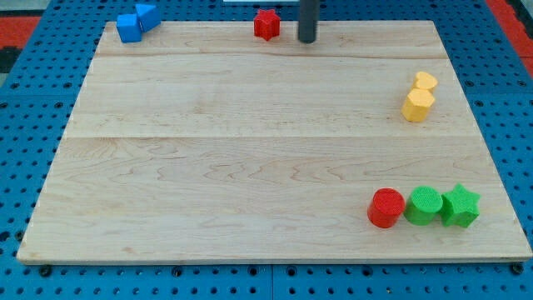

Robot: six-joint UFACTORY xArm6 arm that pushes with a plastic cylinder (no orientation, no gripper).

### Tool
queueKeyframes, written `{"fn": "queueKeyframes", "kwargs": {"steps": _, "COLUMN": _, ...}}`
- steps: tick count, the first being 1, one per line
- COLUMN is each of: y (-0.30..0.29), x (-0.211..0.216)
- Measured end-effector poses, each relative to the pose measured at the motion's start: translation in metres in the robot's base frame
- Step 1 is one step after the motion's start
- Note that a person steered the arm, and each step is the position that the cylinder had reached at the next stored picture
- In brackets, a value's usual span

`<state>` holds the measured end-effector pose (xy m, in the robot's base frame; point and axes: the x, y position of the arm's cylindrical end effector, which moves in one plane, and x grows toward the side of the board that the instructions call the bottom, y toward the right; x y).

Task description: Push the red star to the blue triangle

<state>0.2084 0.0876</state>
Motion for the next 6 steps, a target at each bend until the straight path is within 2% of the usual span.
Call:
{"fn": "queueKeyframes", "kwargs": {"steps": 2, "y": 0.005, "x": -0.017}}
{"fn": "queueKeyframes", "kwargs": {"steps": 3, "y": -0.077, "x": -0.015}}
{"fn": "queueKeyframes", "kwargs": {"steps": 4, "y": -0.215, "x": 0.027}}
{"fn": "queueKeyframes", "kwargs": {"steps": 5, "y": -0.255, "x": 0.136}}
{"fn": "queueKeyframes", "kwargs": {"steps": 6, "y": -0.254, "x": 0.149}}
